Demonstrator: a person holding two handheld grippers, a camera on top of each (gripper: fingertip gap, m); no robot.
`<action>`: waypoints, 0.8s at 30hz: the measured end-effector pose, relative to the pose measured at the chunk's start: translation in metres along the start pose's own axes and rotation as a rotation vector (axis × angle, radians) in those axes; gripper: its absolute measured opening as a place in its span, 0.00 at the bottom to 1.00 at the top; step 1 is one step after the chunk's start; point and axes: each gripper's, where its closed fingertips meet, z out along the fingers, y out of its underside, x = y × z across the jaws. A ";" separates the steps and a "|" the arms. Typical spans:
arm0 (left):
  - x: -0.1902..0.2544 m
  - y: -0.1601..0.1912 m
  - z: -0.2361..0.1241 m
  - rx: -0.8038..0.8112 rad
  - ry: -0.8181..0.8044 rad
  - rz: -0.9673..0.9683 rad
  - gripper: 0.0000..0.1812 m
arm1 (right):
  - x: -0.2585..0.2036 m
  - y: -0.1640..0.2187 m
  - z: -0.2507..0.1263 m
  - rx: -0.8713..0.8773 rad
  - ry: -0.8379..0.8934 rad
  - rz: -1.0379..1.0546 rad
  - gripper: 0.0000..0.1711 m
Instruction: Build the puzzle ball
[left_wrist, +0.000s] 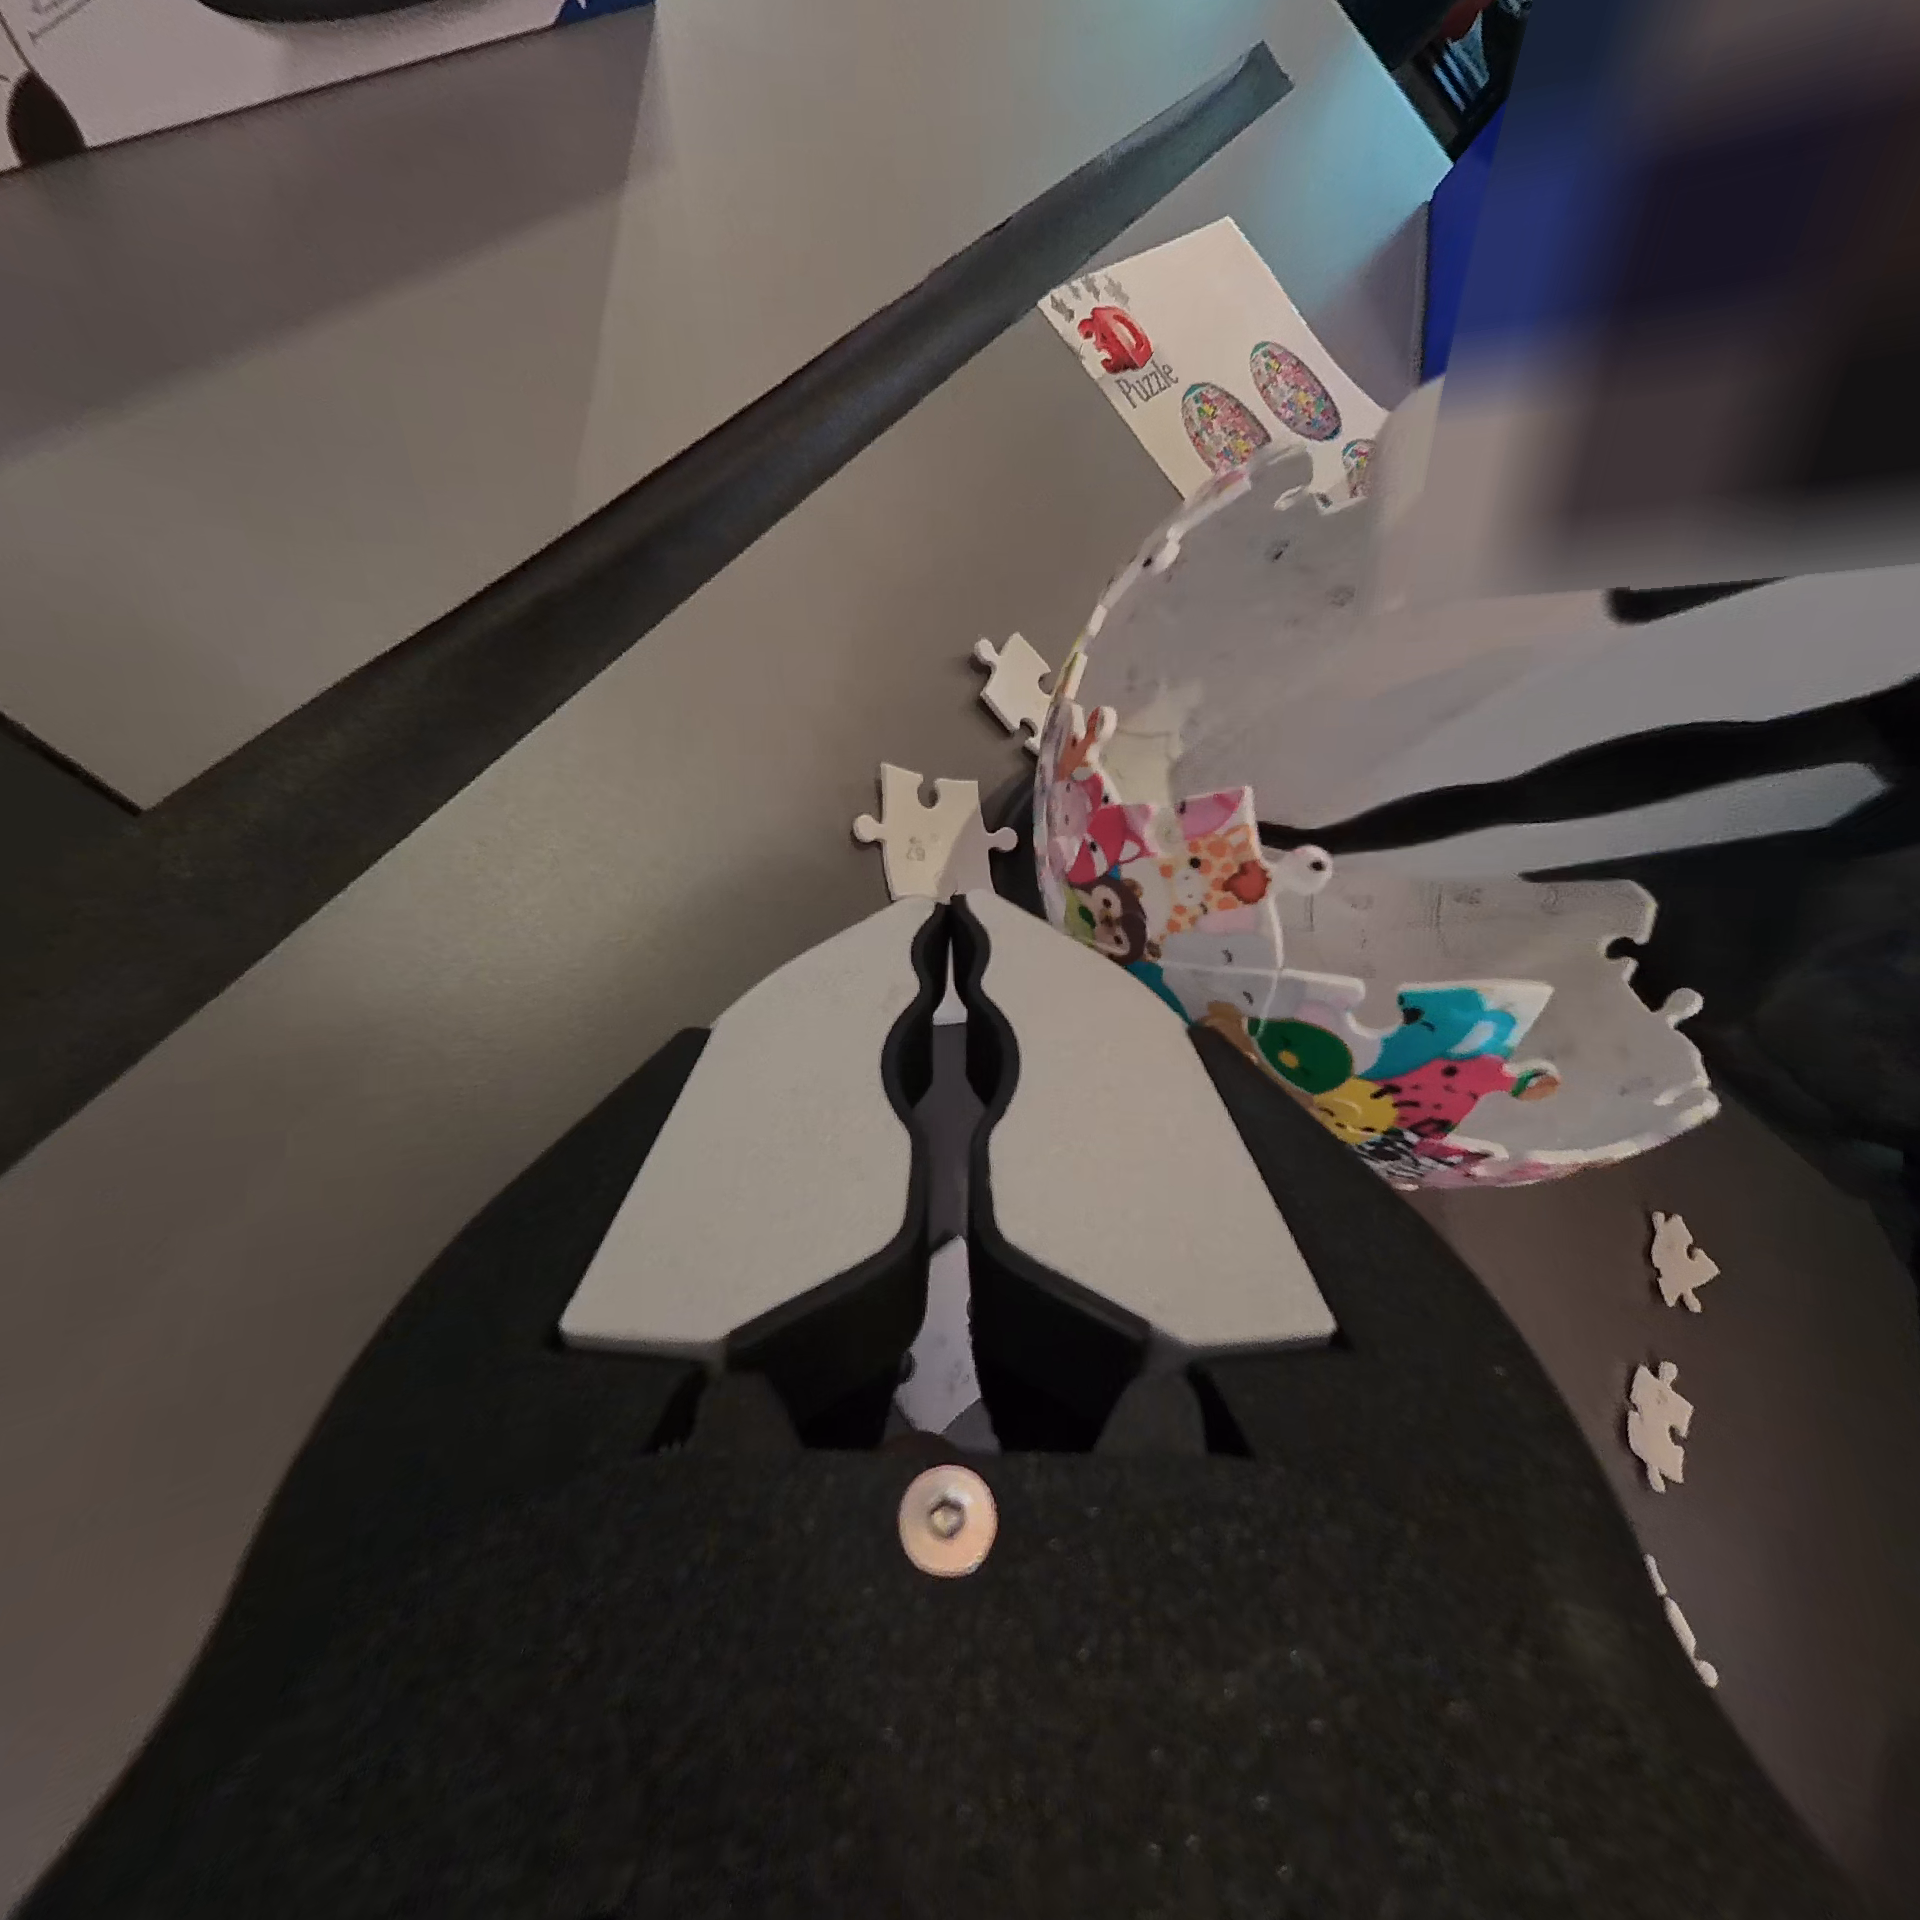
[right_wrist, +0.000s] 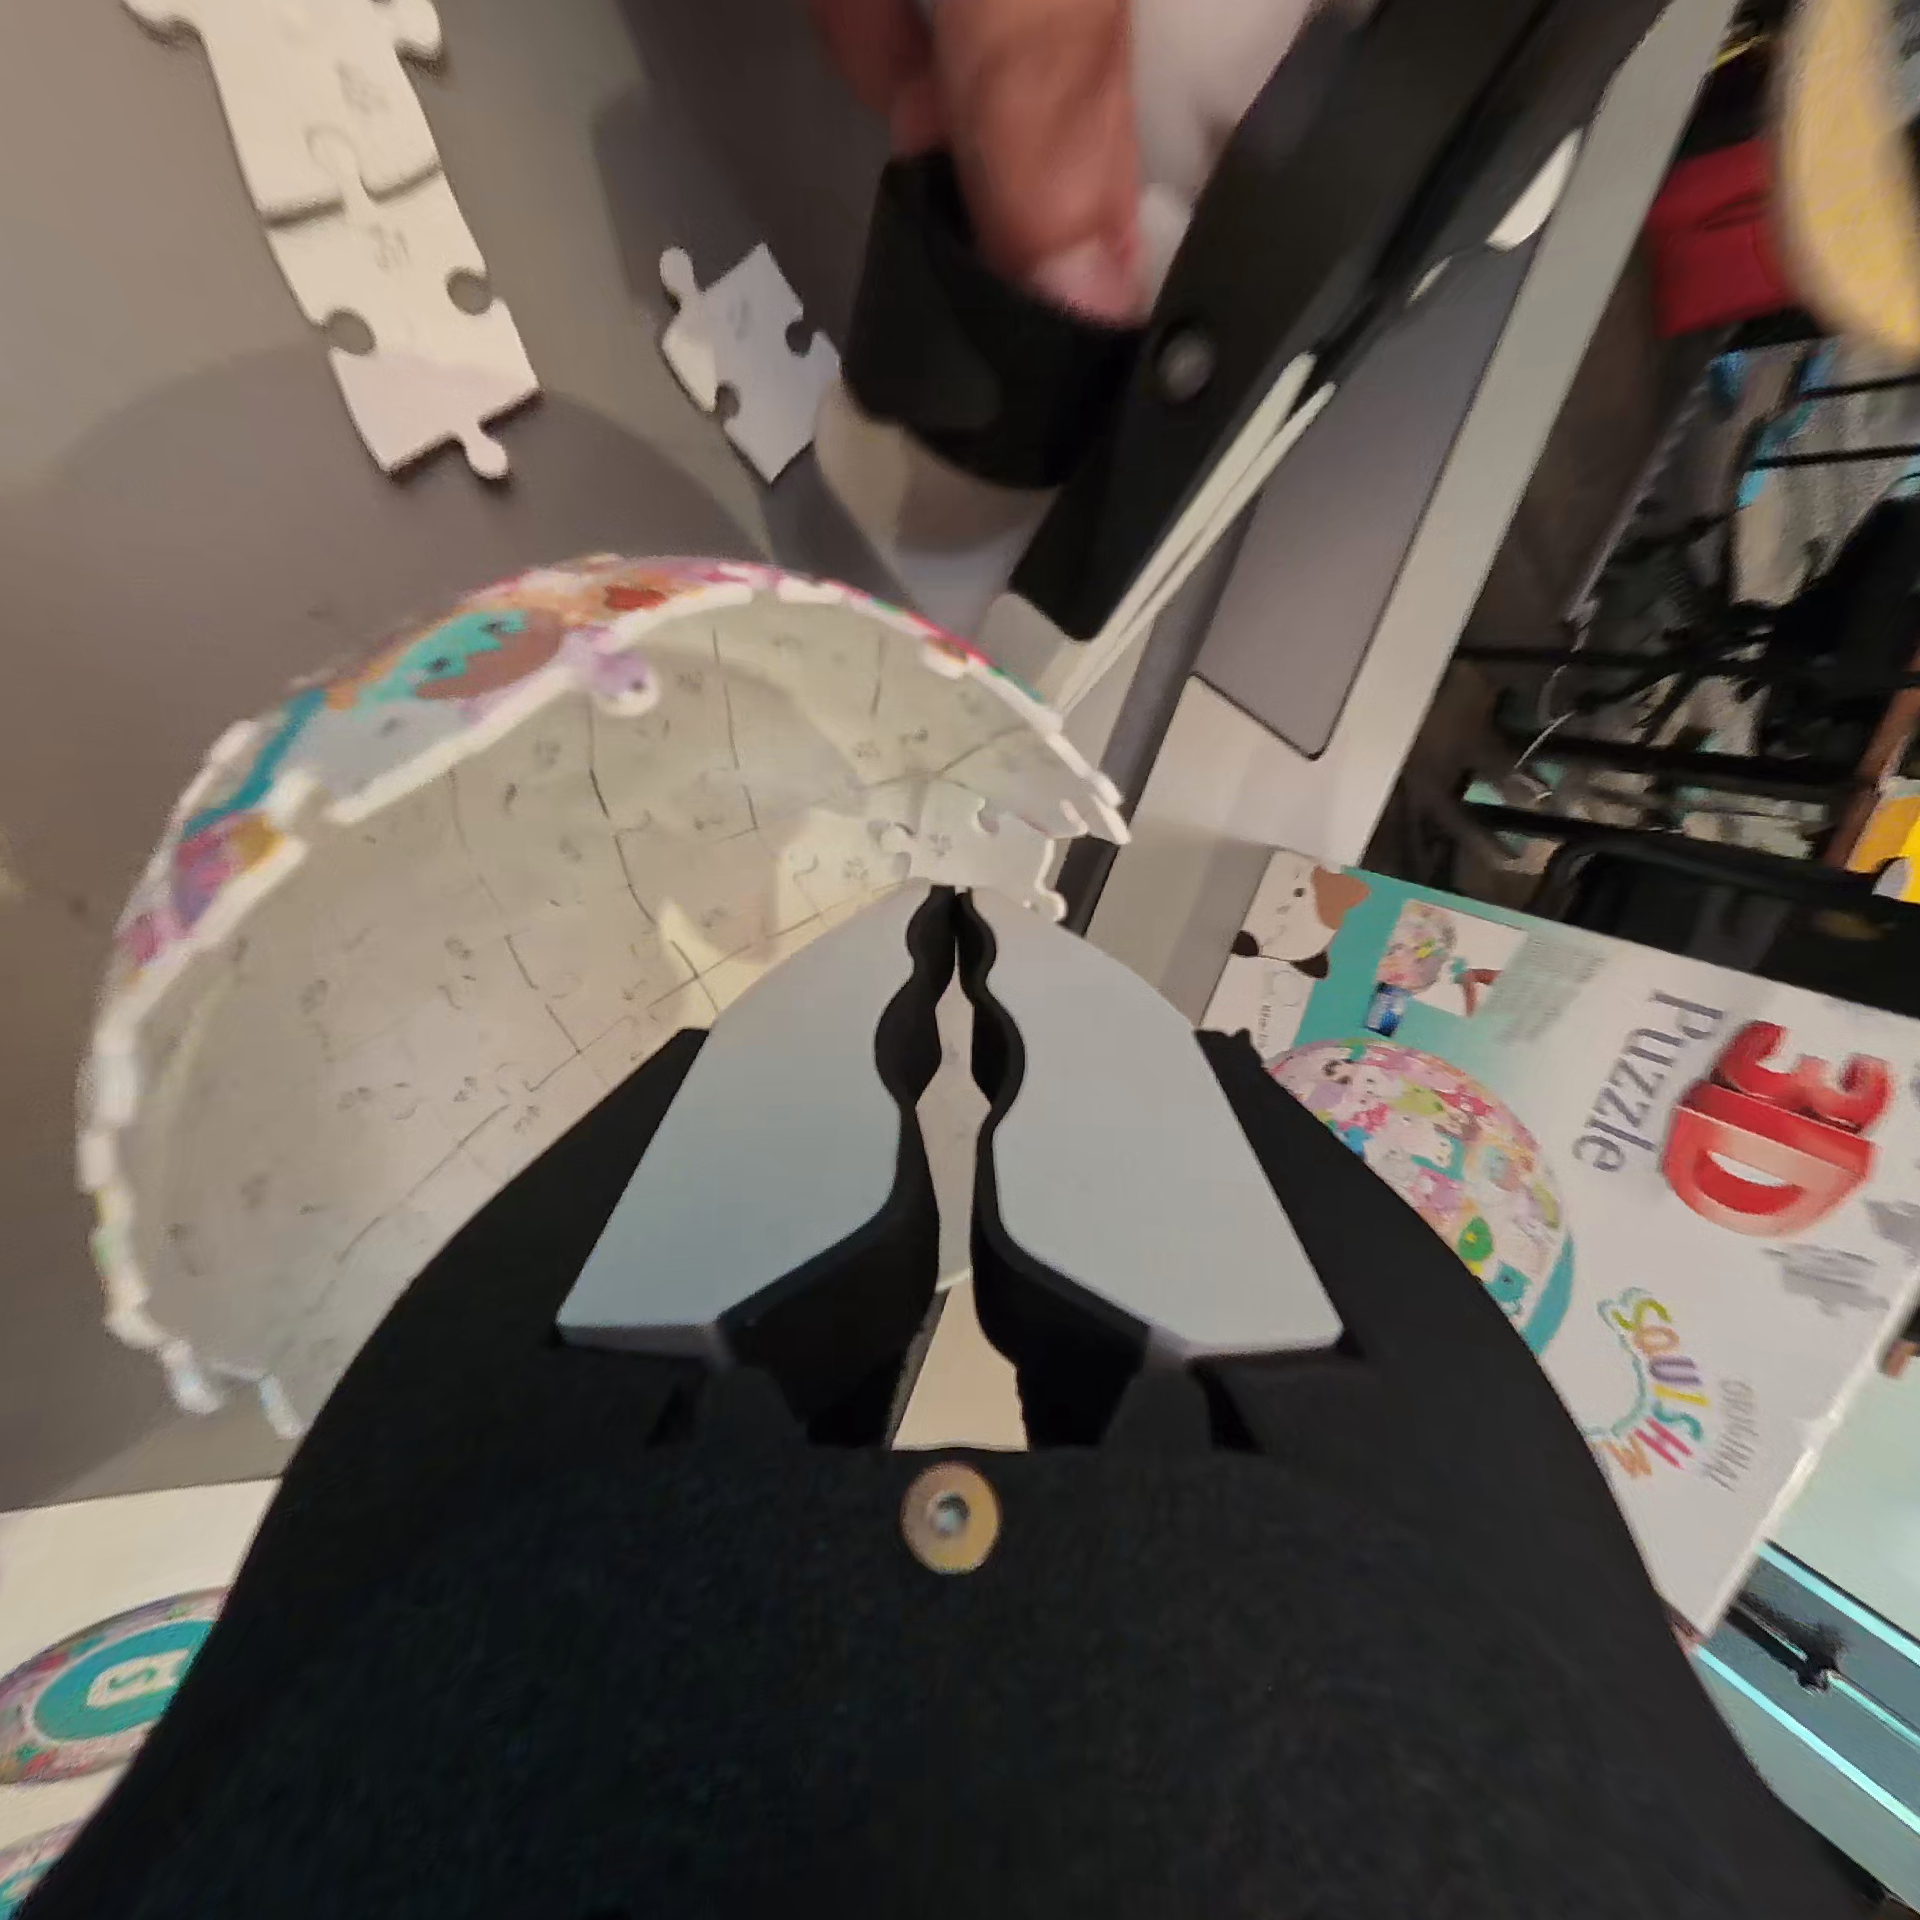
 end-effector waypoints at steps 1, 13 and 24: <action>0.001 -0.001 -0.001 0.005 0.005 0.002 0.00 | -0.002 -0.001 0.002 -0.003 -0.023 0.001 0.00; 0.005 -0.003 -0.002 0.022 0.035 0.013 0.00 | -0.006 -0.003 0.015 -0.022 -0.063 -0.010 0.00; 0.002 -0.004 -0.006 0.031 0.021 0.017 0.00 | -0.005 0.001 0.014 -0.033 -0.060 -0.004 0.00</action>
